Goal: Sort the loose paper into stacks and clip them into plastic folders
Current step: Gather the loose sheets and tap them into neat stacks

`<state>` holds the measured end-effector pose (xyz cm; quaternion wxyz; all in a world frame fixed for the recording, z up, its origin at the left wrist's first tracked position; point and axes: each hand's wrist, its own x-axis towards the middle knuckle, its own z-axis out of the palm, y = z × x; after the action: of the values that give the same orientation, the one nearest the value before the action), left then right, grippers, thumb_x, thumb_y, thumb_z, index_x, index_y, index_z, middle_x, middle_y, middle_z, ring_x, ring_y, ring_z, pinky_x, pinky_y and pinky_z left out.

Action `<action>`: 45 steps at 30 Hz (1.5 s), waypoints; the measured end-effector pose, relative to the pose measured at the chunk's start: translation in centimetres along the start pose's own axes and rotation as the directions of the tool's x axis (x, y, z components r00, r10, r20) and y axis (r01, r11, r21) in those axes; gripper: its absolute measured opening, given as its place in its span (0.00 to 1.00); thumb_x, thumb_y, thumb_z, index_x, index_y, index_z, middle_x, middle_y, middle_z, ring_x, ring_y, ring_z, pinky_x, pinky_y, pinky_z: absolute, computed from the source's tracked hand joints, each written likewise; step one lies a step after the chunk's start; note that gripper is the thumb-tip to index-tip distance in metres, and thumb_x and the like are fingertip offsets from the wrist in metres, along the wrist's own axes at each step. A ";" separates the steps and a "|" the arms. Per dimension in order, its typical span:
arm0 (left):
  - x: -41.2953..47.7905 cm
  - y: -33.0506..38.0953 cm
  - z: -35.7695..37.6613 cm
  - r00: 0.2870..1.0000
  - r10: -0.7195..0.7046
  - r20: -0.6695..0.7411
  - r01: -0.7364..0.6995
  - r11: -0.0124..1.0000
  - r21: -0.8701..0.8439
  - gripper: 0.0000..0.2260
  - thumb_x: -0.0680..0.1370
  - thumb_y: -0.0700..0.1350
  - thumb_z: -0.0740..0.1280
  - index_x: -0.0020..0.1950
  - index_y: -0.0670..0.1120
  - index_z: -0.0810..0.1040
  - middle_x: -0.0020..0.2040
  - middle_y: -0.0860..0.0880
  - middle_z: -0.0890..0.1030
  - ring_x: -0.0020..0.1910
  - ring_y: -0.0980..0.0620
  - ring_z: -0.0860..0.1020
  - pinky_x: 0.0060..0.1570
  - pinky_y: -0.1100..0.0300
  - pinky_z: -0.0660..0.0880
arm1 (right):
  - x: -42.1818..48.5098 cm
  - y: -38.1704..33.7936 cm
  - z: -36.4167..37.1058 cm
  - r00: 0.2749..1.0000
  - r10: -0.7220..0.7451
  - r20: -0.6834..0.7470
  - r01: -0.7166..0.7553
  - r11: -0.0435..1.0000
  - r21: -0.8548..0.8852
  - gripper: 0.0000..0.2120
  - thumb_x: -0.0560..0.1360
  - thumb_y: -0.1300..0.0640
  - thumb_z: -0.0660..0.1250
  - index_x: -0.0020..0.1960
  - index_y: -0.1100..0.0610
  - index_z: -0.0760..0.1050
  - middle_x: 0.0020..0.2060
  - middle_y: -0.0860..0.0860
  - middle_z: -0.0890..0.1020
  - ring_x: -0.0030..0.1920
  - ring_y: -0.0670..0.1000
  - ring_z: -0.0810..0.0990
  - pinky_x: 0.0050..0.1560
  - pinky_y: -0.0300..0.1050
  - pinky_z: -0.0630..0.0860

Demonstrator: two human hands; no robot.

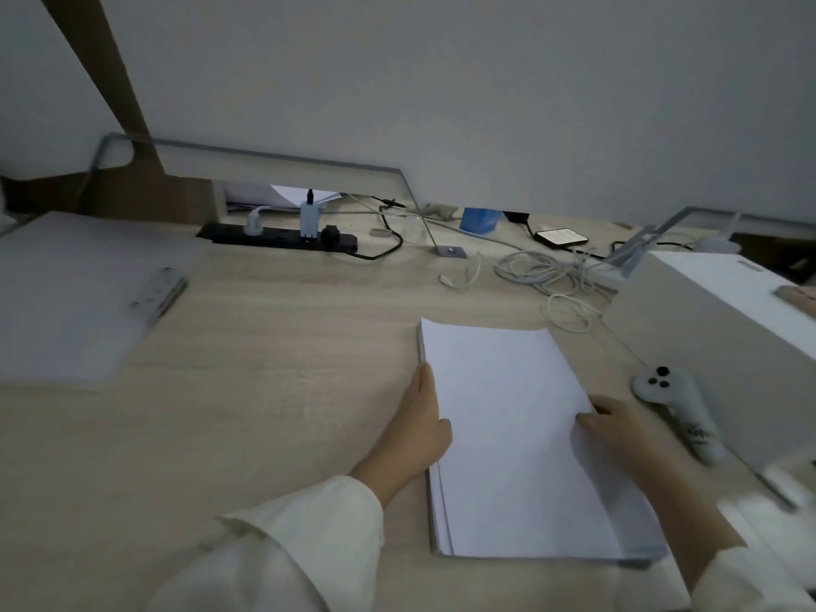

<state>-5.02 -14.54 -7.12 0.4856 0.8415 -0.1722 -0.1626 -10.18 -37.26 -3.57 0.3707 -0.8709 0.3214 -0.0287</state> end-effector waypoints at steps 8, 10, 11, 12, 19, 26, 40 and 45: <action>0.1 0.2 -0.5 0.998 -0.052 -0.023 0.053 0.996 0.065 0.29 0.77 0.39 0.58 0.76 0.45 0.51 0.75 0.47 0.60 0.74 0.48 0.56 0.72 0.54 0.58 | 0.3 1.1 0.5 0.995 -0.095 -0.026 0.096 0.995 0.020 0.12 0.75 0.68 0.58 0.53 0.74 0.76 0.49 0.72 0.79 0.54 0.70 0.75 0.32 0.41 0.60; 0.1 0.1 -0.5 0.999 -0.033 -0.033 0.035 0.997 0.065 0.29 0.76 0.40 0.58 0.76 0.46 0.52 0.74 0.48 0.61 0.73 0.47 0.58 0.72 0.51 0.59 | 0.2 1.3 0.3 0.994 -0.106 -0.006 0.107 0.994 0.033 0.11 0.74 0.67 0.59 0.50 0.73 0.76 0.41 0.68 0.80 0.45 0.68 0.78 0.33 0.40 0.62; 0.1 -0.2 -0.4 0.999 -0.022 -0.040 0.025 0.998 0.065 0.29 0.76 0.41 0.58 0.76 0.46 0.52 0.75 0.48 0.60 0.74 0.47 0.58 0.72 0.49 0.59 | -0.1 1.3 0.1 0.993 -0.116 -0.006 0.116 0.993 0.027 0.09 0.75 0.67 0.59 0.47 0.73 0.75 0.36 0.64 0.77 0.40 0.63 0.76 0.32 0.39 0.62; -0.1 -0.3 -0.4 0.999 -0.012 -0.048 0.015 0.998 0.068 0.29 0.76 0.42 0.58 0.76 0.46 0.52 0.76 0.48 0.59 0.75 0.48 0.58 0.73 0.49 0.58 | -0.3 1.2 0.0 0.992 -0.124 -0.016 0.124 0.992 0.029 0.08 0.75 0.66 0.60 0.42 0.71 0.75 0.34 0.61 0.76 0.39 0.61 0.74 0.31 0.36 0.64; -1.9 -1.9 0.6 0.999 0.050 -0.018 -0.049 0.997 0.060 0.25 0.77 0.42 0.58 0.75 0.47 0.59 0.76 0.56 0.58 0.74 0.56 0.59 0.73 0.52 0.60 | -1.3 2.9 1.3 0.985 -0.160 -0.068 0.150 0.980 -0.131 0.10 0.75 0.58 0.63 0.53 0.62 0.77 0.54 0.62 0.75 0.60 0.61 0.69 0.62 0.52 0.68; -1.8 -1.6 1.1 0.997 0.049 -0.051 -0.039 0.985 0.169 0.24 0.79 0.42 0.58 0.75 0.46 0.59 0.77 0.54 0.56 0.75 0.54 0.58 0.72 0.51 0.61 | -2.0 2.5 1.4 0.984 -0.156 -0.085 0.143 0.979 -0.147 0.16 0.76 0.55 0.62 0.61 0.62 0.74 0.63 0.62 0.69 0.65 0.62 0.65 0.68 0.50 0.61; -3.9 1.9 1.2 0.996 -0.011 -0.092 0.048 0.911 0.410 0.21 0.81 0.46 0.56 0.72 0.41 0.61 0.78 0.51 0.52 0.69 0.47 0.67 0.64 0.59 0.63 | -1.9 2.9 0.7 0.990 -0.139 -0.022 0.133 0.975 -0.180 0.21 0.78 0.53 0.59 0.69 0.58 0.66 0.68 0.58 0.62 0.69 0.60 0.57 0.70 0.50 0.56; -3.5 1.3 1.1 0.998 0.007 -0.069 0.025 0.893 0.449 0.18 0.80 0.46 0.56 0.68 0.40 0.65 0.77 0.49 0.56 0.63 0.45 0.72 0.61 0.53 0.69 | -2.1 2.8 0.5 0.990 -0.140 0.000 0.136 0.967 -0.215 0.21 0.79 0.52 0.58 0.69 0.60 0.65 0.69 0.59 0.62 0.68 0.61 0.58 0.69 0.50 0.57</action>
<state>-8.80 -14.46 -6.15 0.2828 0.9368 -0.1846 -0.0915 -13.18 -37.20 -5.40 0.2694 -0.9257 0.2642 -0.0263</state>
